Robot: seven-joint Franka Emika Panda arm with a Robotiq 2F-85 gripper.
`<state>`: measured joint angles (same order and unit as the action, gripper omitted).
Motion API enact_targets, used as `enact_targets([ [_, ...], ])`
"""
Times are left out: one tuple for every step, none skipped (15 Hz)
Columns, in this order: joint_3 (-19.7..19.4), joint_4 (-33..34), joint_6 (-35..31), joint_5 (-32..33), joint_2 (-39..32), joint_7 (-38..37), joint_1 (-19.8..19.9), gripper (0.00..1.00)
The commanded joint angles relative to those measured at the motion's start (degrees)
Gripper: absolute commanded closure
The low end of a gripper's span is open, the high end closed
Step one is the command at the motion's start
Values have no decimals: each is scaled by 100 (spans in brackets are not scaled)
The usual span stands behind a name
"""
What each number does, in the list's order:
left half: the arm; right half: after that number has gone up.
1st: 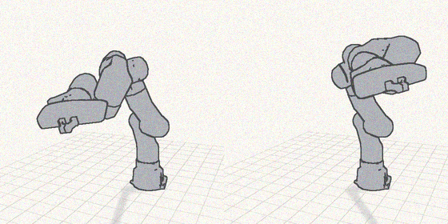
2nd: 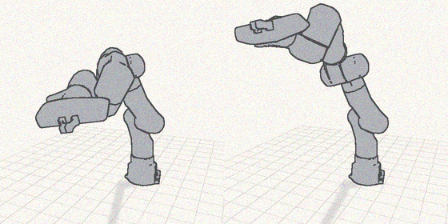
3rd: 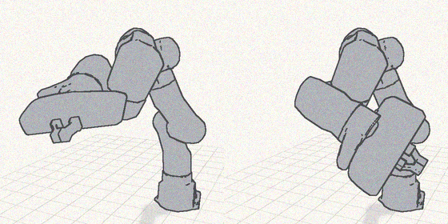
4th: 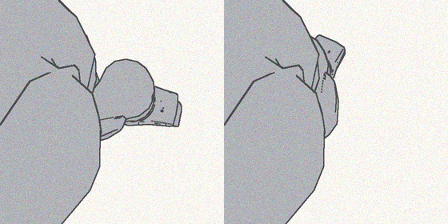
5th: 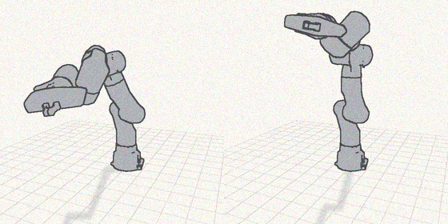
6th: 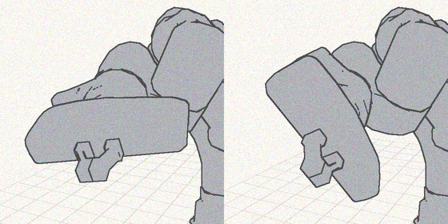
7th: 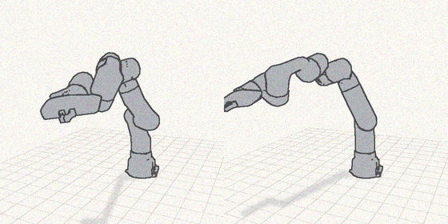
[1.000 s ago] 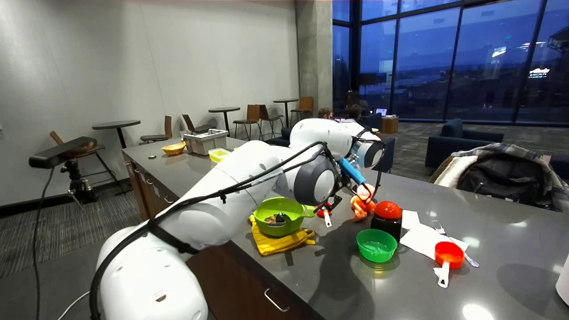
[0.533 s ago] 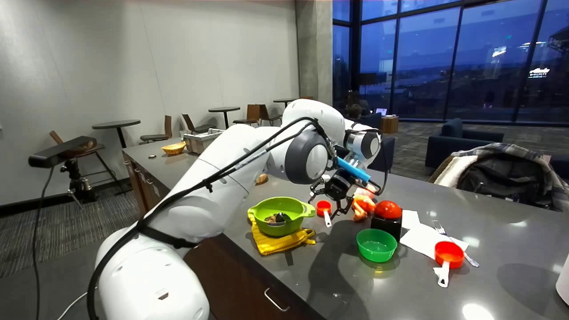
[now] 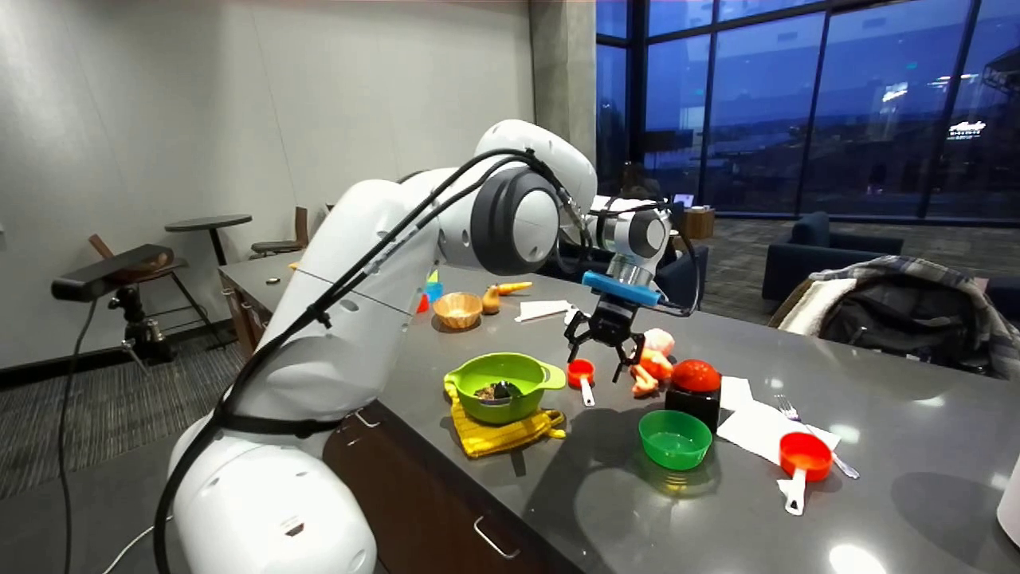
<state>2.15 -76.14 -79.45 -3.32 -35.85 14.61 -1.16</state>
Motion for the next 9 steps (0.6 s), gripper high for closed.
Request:
enact_targets([
  [-27, -972, -869, 166, 872, -424, -44, 0],
  [-31, -1070, -1034, 165, 985, -557, -51, 0],
  [-35, -1166, -1205, 168, 1088, -685, -64, 0],
  [-49, -1253, -1436, 237, 1183, -832, -107, 0],
  [-52, -1296, -1613, 330, 1243, -937, -149, 0],
  [-50, -1328, -1752, 421, 1280, -1026, -181, 0],
  [-48, -1377, -1945, 560, 1326, -1112, -234, 0],
  [-40, -1394, -2049, 678, 1366, -1188, -281, 0],
  [-37, -1416, -2167, 802, 1395, -1279, -335, 0],
])
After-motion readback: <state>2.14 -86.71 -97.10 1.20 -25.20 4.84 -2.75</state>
